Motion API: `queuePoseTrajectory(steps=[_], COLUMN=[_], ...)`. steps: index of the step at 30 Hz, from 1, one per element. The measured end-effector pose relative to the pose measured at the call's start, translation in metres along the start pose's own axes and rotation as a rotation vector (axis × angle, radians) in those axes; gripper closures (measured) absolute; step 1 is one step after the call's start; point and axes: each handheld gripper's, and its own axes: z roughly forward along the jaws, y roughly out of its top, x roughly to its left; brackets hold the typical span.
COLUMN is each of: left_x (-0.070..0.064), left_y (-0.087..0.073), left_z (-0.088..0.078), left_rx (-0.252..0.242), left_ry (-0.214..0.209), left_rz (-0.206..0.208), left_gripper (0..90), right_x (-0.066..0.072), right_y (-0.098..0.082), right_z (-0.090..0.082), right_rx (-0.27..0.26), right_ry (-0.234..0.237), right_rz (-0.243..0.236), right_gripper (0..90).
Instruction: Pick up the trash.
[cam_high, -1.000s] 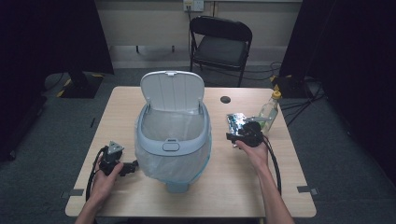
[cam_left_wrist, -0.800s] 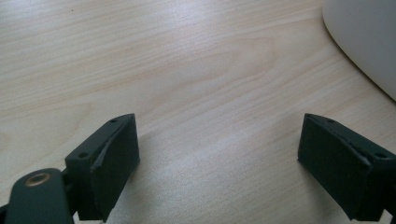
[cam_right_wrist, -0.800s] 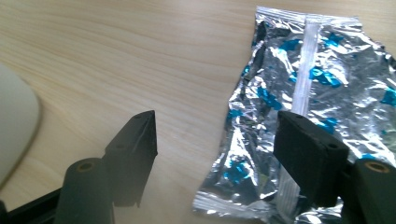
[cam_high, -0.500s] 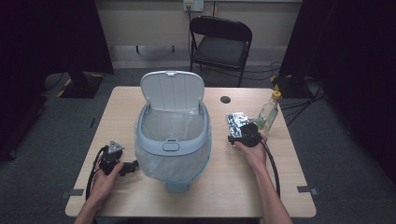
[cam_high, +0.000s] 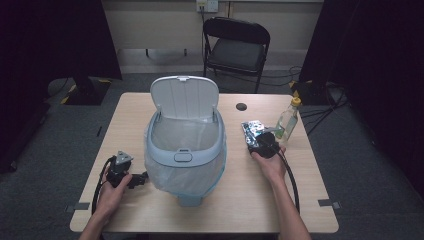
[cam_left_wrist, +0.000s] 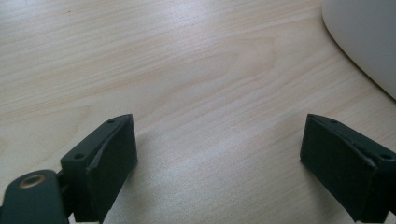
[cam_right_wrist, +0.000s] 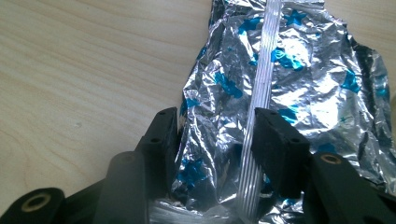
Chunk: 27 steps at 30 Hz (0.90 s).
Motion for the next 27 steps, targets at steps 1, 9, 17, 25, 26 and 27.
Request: queuePoseTrajectory(steps=[1,9,17,25,26,27], left_x=[0.0,0.0,0.0,0.0,0.0,0.0], left_y=[0.0,0.0,0.0,0.0,0.0,0.0], left_z=[0.0,0.0,0.0,0.0,0.0,0.0], left_rx=[0.0,0.0,-0.001,-0.001,-0.001,-0.001], left_ry=[0.0,-0.002,0.0,0.001,0.001,0.0], left_rz=[0.0,-0.002,-0.002,-0.002,-0.002,-0.002], left_gripper=[10.4,10.4,10.4,10.4,10.4,10.4], right_x=[0.0,-0.001,0.0,-0.002,-0.004,-0.006], right_y=[0.0,-0.001,-0.007,-0.016,-0.017,-0.018], right_z=[0.0,-0.003,-0.006,-0.018,-0.018,-0.019], right_rx=[-0.001,-0.001,-0.022,0.009,0.01,0.009], right_ry=[-0.002,0.014,0.036,0.1,0.115,0.126], right_rz=[0.006,-0.001,0.013,0.031,0.045,0.047], right_gripper=[51.8,71.0,89.9,90.0,90.0,90.0])
